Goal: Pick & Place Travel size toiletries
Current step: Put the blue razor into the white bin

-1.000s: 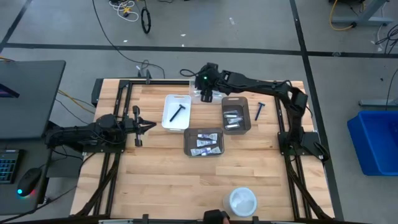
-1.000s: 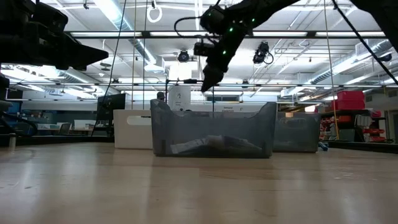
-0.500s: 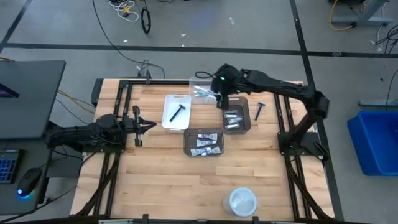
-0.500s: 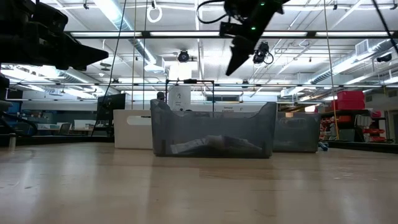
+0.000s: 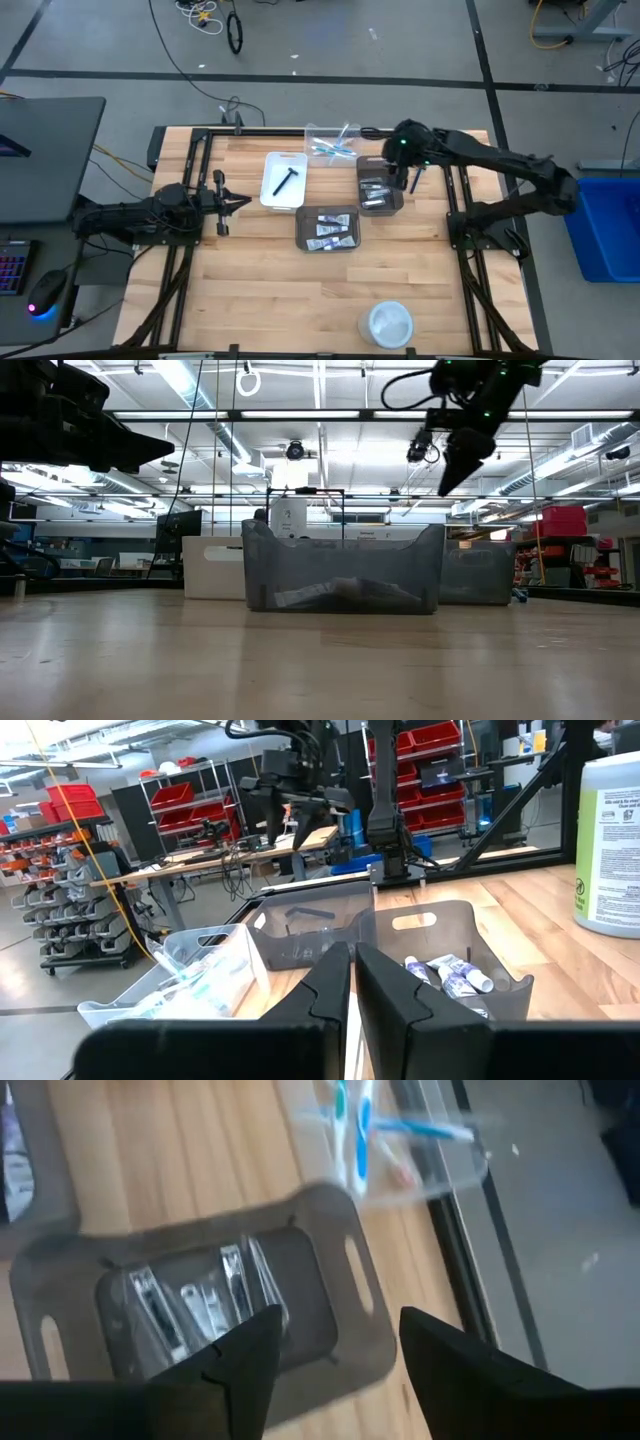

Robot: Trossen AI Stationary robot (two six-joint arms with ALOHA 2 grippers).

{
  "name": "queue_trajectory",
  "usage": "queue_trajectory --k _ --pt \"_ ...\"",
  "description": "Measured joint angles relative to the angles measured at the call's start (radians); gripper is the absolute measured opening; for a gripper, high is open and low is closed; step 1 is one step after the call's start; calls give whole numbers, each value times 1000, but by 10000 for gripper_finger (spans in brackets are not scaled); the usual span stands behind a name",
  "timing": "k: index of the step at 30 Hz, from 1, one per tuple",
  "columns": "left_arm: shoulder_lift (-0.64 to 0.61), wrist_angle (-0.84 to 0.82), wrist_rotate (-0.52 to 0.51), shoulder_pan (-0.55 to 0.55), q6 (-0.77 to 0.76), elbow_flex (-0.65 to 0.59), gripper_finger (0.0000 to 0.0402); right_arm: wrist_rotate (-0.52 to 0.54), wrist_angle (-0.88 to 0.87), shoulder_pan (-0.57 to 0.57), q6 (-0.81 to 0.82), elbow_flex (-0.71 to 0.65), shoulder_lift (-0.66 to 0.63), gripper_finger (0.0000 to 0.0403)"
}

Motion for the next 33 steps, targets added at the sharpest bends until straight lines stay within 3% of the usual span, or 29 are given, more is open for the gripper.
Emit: queue_trajectory --k 5,13,24,33 --pt "0 0 0 0 0 0 27 -1 -24 -70 160 -63 -73 207" --pt "0 0 0 0 0 0 27 0 -109 -233 423 -101 -82 218" --pt "0 0 0 0 0 0 27 0 -151 -361 820 -153 -25 267" --pt "0 0 0 0 0 0 27 1 -134 -397 930 -211 84 289"
